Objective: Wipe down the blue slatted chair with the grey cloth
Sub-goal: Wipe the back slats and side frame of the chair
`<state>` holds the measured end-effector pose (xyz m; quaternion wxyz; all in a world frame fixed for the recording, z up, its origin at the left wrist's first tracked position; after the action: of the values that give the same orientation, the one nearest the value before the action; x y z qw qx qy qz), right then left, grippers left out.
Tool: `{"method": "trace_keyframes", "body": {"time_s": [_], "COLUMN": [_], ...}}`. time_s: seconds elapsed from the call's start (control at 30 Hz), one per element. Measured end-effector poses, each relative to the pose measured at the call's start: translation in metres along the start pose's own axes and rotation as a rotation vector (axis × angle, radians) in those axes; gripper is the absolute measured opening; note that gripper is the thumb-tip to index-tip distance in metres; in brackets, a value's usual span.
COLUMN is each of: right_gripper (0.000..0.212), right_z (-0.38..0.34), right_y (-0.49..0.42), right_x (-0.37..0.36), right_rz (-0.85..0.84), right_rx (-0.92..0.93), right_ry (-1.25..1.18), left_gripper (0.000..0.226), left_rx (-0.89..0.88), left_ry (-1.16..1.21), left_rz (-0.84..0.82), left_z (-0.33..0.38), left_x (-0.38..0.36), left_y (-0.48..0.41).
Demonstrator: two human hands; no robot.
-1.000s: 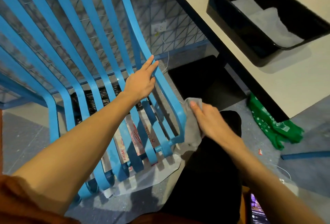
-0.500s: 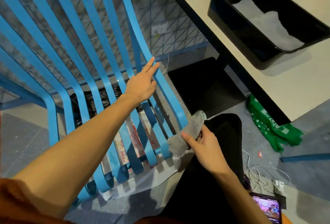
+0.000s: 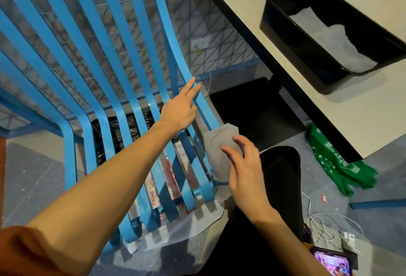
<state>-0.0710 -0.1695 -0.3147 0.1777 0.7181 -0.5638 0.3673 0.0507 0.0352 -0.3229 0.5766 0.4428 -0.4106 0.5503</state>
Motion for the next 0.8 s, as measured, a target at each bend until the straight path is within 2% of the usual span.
{"method": "trace_keyframes", "body": {"time_s": [0.1, 0.23, 0.4, 0.53, 0.7, 0.8], "right_gripper": [0.063, 0.066, 0.065, 0.077, 0.066, 0.069], "right_z": [-0.006, -0.003, -0.012, -0.022, -0.019, -0.016], "right_y": [0.001, -0.006, -0.057, -0.100, -0.116, -0.093], "right_x": [-0.026, -0.038, -0.046, -0.055, -0.049, -0.040], "right_rz": [-0.081, -0.084, -0.144, -0.199, -0.262, -0.233], "right_rx": [0.116, 0.137, 0.202, 0.135, -0.047, -0.075], "right_ry": [0.048, 0.122, 0.151, 0.204, 0.039, 0.048], "left_gripper": [0.065, 0.066, 0.065, 0.059, 0.059, 0.058], "left_rx": [0.002, 0.010, 0.023, 0.023, -0.020, -0.029], "left_ry": [0.007, 0.029, 0.062, 0.099, 0.074, 0.053], "left_rz": [0.001, 0.007, 0.017, 0.012, -0.036, -0.038], "left_z": [0.000, -0.001, 0.000, -0.002, -0.006, -0.005], "left_x": [-0.001, -0.003, -0.001, 0.004, 0.007, 0.007], "left_y": [-0.001, -0.001, -0.002, -0.004, -0.007, -0.007]}}
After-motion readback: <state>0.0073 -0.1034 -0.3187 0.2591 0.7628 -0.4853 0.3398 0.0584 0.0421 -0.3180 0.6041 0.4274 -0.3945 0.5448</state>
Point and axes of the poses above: each hand's wrist, its own y-axis away from the middle knuckle, its own x-axis out of the back of the hand, z = x × y, the point moved 6 cm from there along -y, towards the middle knuckle, and after that the axes turned 9 degrees about -y, right-handed, at the moved point
